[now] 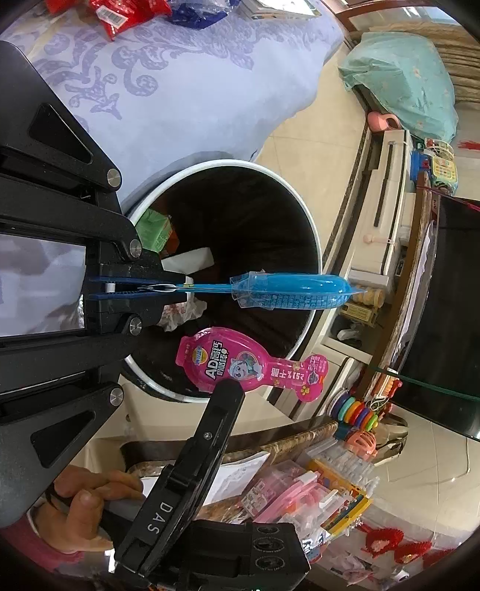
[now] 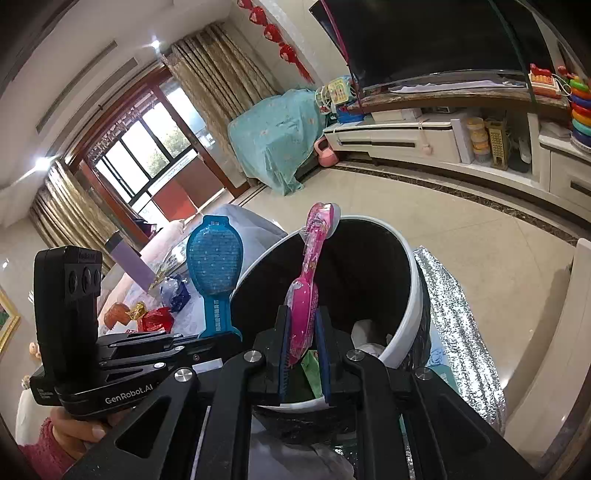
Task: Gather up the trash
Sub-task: 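Open both tools to drop the candy toys into the bin, then withdraw both open tools from the bin back over the table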
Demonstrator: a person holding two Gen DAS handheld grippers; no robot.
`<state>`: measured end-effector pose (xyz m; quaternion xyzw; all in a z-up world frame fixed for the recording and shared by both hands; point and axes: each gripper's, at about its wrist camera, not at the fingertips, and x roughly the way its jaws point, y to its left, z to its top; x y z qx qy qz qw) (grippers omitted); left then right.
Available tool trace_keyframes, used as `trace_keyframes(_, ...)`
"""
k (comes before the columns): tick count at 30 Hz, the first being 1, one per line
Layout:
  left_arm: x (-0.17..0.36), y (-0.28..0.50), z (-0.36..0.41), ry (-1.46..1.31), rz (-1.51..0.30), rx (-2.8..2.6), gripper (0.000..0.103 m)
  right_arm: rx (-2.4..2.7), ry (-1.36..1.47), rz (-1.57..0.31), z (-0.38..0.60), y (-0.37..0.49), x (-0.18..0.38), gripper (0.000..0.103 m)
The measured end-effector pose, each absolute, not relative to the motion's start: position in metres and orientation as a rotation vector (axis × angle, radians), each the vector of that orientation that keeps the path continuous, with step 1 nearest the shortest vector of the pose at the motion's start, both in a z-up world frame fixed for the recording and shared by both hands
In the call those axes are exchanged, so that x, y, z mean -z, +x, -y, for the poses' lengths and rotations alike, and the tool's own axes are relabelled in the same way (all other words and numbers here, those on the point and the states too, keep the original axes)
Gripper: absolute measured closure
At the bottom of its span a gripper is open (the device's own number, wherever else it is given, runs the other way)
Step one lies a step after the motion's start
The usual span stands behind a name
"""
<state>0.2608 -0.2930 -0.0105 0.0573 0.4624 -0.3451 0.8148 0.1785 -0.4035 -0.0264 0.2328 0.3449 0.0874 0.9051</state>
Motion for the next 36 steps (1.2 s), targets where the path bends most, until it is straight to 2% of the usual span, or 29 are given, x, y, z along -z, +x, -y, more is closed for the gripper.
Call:
trace_keyframes(9, 0.018, 0.267, 0.296, 0.109, -1.017, 0.736, 0.101, -0.17, 0.46, -0.733, 0.4, 0.183, 0.028, 0.09)
trace_keyframes(10, 0.018, 0.268, 0.297, 0.109, -1.018, 0.735, 0.101, -0.169, 0.459, -0.734, 0.4, 0.183, 0.028, 0.093)
trace_keyframes(11, 0.018, 0.268, 0.296, 0.109, -1.019, 0.735, 0.101, -0.17, 0.458, -0.736, 0.399, 0.184, 0.028, 0.103)
trace_keyframes(15, 0.019, 0.268, 0.297, 0.115, -1.024, 0.721, 0.1, -0.159, 0.449, -0.752, 0.396, 0.186, 0.027, 0.103)
trace_keyframes(18, 0.019, 0.268, 0.295, 0.105, -1.024, 0.711, 0.095, -0.158, 0.464, -0.755, 0.398, 0.187, 0.028, 0.103)
trace_keyframes(21, 0.017, 0.268, 0.291, 0.098, -1.011, 0.693, 0.084, -0.158, 0.469, -0.747, 0.397, 0.186, 0.027, 0.103)
trace_keyframes(26, 0.013, 0.263, 0.282, 0.083, -0.986, 0.678, 0.079, -0.165, 0.478, -0.735, 0.397, 0.183, 0.024, 0.103)
trace_keyframes(29, 0.009, 0.257, 0.275, 0.079, -0.962, 0.665, 0.075, -0.177, 0.484, -0.726, 0.394, 0.181, 0.02, 0.1)
trace_keyframes(31, 0.007, 0.25, 0.267, 0.068, -0.944, 0.649, 0.066, -0.186, 0.486, -0.717, 0.39, 0.178, 0.017, 0.097)
trace_keyframes(34, 0.005, 0.237, 0.25, 0.051, -0.914, 0.623, 0.061, -0.199, 0.49, -0.706, 0.381, 0.174, 0.013, 0.097)
trace_keyframes(36, 0.005, 0.229, 0.237, 0.036, -0.903, 0.6, 0.057, -0.209, 0.494, -0.707, 0.376, 0.172, 0.012, 0.091)
